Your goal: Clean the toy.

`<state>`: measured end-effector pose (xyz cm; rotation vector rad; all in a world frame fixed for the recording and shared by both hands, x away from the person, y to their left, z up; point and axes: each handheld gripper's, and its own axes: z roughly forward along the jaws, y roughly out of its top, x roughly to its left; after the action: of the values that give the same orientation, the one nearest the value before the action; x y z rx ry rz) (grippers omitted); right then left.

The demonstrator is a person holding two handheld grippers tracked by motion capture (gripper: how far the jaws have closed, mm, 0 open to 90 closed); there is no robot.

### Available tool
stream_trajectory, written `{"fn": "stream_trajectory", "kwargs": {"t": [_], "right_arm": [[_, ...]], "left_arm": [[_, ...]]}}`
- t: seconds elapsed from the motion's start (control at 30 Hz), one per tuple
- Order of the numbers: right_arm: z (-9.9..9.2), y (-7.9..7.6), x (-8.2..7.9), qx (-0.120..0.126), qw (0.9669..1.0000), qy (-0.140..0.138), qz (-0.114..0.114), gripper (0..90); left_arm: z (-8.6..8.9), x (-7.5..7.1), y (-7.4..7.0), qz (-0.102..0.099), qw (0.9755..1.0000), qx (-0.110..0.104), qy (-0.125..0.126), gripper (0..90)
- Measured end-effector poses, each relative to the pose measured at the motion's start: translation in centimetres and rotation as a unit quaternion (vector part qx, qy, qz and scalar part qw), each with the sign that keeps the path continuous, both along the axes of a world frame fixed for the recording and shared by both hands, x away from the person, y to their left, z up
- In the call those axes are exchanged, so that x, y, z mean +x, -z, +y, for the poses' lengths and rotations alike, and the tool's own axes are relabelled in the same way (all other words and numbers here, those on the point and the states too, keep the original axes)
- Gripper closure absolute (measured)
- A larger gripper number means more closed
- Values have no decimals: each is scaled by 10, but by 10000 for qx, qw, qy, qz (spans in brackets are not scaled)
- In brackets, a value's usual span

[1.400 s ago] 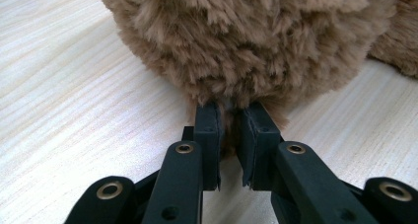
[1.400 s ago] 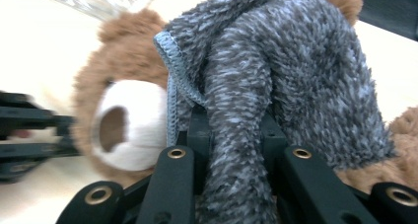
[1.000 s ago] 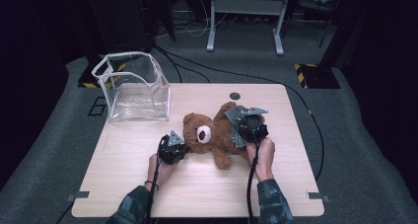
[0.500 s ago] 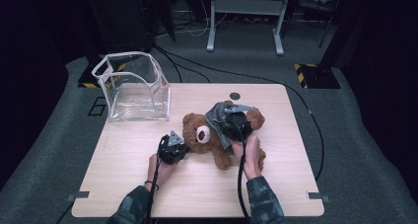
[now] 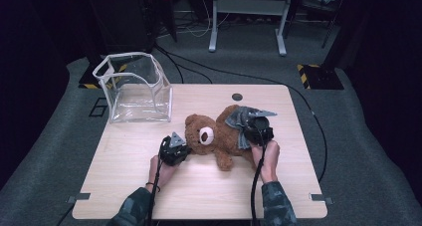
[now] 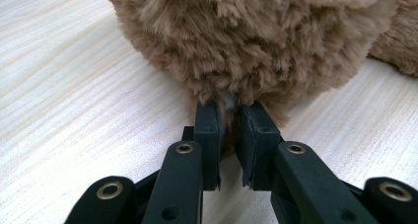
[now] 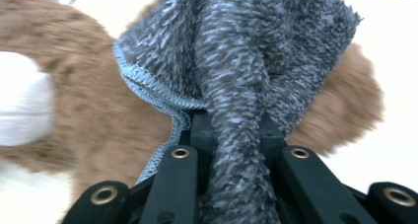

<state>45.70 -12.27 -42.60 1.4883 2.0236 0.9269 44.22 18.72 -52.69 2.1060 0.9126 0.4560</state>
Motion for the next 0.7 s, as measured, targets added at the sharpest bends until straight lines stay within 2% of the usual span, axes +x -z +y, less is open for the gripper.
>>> {"fn": "stream_trajectory", "kwargs": {"t": [0.1, 0.23, 0.3, 0.37, 0.43, 0.47, 0.53, 0.57, 0.63, 0.7], "right_arm": [[-12, 7, 0, 99, 9997, 201, 41, 769], [-20, 14, 1, 148, 9994, 306, 119, 771], [-23, 20, 3, 84, 9988, 419, 221, 773], [-27, 26, 4, 135, 9983, 485, 289, 774], [-31, 31, 7, 166, 9975, 521, 454, 774], [-31, 31, 7, 166, 9975, 521, 454, 774], [-36, 40, 12, 94, 9964, 576, 616, 774], [-37, 44, 15, 55, 9947, 664, 782, 774], [-41, 53, 20, -124, 9928, 685, 979, 773], [-48, 63, 24, -291, 9895, 742, 1207, 772]], "left_arm": [[0, 0, 0, 2, 10000, -2, -1, 791], [0, 0, 0, -3, 10000, -3, -5, 791], [0, 0, 0, -3, 10000, -3, -5, 791], [0, 0, 0, -8, 10000, -3, -5, 791], [0, 0, 0, 4, 10000, 6, 5, 791], [0, 0, 0, 4, 10000, 6, 5, 791], [0, 0, 0, -7, 10000, -4, -3, 791], [0, 0, 0, 4, 10000, 6, 5, 791], [0, 0, 0, 0, 10000, -5, -2, 791], [0, 0, 0, -1, 10000, -5, -2, 791]]}}
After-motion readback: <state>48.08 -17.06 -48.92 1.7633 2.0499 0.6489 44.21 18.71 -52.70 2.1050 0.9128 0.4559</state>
